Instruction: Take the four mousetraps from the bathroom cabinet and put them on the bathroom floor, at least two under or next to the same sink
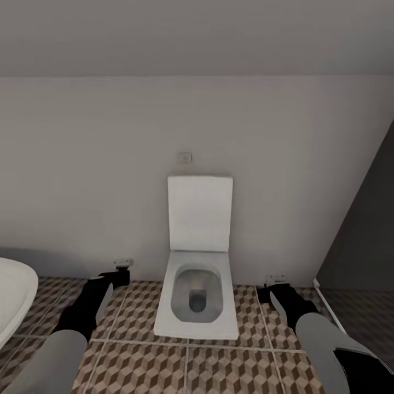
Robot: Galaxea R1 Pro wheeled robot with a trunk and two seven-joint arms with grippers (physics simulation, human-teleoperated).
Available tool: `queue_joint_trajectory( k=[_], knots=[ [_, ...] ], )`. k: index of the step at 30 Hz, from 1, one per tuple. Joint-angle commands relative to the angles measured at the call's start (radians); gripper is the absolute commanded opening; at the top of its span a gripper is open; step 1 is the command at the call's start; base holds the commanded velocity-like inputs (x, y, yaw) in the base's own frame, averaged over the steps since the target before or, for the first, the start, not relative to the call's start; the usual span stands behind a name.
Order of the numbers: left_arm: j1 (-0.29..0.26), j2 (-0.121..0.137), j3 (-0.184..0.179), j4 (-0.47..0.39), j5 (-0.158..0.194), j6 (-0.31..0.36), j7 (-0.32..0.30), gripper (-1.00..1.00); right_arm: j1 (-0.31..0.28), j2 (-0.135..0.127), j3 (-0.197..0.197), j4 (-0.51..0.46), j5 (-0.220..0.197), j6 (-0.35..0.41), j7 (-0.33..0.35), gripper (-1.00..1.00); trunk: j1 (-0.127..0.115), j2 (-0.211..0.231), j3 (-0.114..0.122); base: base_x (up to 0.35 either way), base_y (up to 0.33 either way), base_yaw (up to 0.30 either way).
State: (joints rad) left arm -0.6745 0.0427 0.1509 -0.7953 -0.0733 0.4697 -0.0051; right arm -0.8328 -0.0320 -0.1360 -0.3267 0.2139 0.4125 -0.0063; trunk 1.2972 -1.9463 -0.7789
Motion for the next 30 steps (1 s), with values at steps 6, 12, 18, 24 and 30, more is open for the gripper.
queue_joint_trajectory(
  k=[6,12,18,24,30],
  knots=[
    [0.000,0.001,-0.001,0.007,-0.006,0.003,-0.001,-1.00,0.000,0.000,-0.007,-0.002,0.009,0.004,0.002,-1.00,0.023,-0.043,-0.020,0.000,0.000,0.000],
    [0.000,0.000,0.000,0.008,-0.005,0.004,-0.001,-1.00,0.000,-0.001,-0.007,-0.002,0.009,0.004,0.002,-1.00,0.046,-0.085,-0.039,0.000,0.000,0.000],
    [0.000,0.000,0.001,0.008,-0.005,0.004,-0.001,-1.00,0.000,0.000,-0.007,-0.002,0.009,0.004,0.002,-1.00,0.069,-0.127,-0.057,0.000,0.000,0.000],
    [0.000,0.000,0.000,0.008,-0.004,0.004,-0.001,-1.00,0.000,0.000,-0.007,-0.002,0.009,0.004,0.002,-1.00,0.092,-0.169,-0.076,0.000,0.000,0.000],
    [0.000,0.000,0.000,0.008,-0.003,0.004,-0.001,-1.00,0.000,0.001,-0.007,-0.002,0.009,0.004,0.002,-1.00,0.115,-0.211,-0.095,0.000,0.000,0.000]
  ],
)
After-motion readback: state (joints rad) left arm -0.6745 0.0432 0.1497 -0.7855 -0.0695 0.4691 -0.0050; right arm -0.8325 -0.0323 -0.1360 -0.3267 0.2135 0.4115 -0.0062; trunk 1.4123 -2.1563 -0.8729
